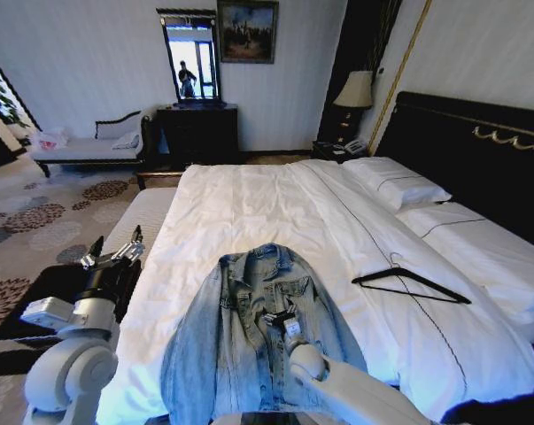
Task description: Pick up the clothes from the bed and hang them on the clothes hanger.
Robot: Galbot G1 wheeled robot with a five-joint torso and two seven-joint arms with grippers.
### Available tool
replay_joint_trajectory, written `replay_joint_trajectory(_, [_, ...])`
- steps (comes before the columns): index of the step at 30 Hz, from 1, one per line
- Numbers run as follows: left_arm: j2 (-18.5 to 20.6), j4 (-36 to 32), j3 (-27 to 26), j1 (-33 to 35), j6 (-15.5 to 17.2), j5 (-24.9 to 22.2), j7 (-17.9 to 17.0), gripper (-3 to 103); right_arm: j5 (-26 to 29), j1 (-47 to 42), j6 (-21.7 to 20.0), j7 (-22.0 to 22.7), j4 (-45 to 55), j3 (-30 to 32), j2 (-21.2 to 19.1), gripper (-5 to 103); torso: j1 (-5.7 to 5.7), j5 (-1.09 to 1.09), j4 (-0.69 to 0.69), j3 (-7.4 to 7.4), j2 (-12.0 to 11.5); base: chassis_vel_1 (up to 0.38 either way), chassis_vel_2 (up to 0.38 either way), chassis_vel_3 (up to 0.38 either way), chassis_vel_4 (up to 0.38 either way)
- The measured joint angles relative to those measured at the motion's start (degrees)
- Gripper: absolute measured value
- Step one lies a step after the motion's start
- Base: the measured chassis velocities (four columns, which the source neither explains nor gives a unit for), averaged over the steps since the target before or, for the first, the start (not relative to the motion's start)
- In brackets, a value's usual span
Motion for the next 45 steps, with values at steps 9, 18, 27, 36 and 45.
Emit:
replay_joint_trajectory(9, [0.7, -0.1, -0.4, -0.1, 0.0, -0.3, -0.2, 100, 0.0, -0.2, -2.6, 2.7, -0.3, 0.0, -1.1, 58, 0.00, 0.00, 0.00, 0.00, 0.0, 0.000, 0.000, 0.000, 0.000])
replay_joint_trajectory(18, [0.9, 0.0, -0.2, -0.3, 0.0, -0.4, -0.3, 100, 0.6, -0.8, -2.2, 3.2, 1.1, 1.4, -1.6, 26, 0.00, 0.00, 0.00, 0.00, 0.0, 0.000, 0.000, 0.000, 0.000])
replay_joint_trajectory(27, [0.9, 0.4, -0.1, -0.3, 0.0, -0.5, -0.4, 100, 0.7, -1.9, -0.4, 3.1, 4.0, 9.0, -4.0, 2, 0.00, 0.01, -0.01, 0.00, 0.0, 0.000, 0.000, 0.000, 0.000])
replay_joint_trajectory(36, [0.1, 1.5, 1.4, -0.2, 0.0, -0.4, -0.4, 100, -0.7, -4.7, 0.3, 5.5, 4.6, 14.1, -7.5, 2, 0.00, 0.01, -0.01, 0.00, 0.0, 0.000, 0.000, 0.000, 0.000])
replay_joint_trajectory(45, [0.7, 2.5, 1.5, -0.1, 0.0, -0.4, -0.3, 100, -0.4, -10.6, -2.9, 12.0, 5.1, 17.4, -7.6, 2, 0.00, 0.00, -0.01, 0.00, 0.0, 0.000, 0.000, 0.000, 0.000])
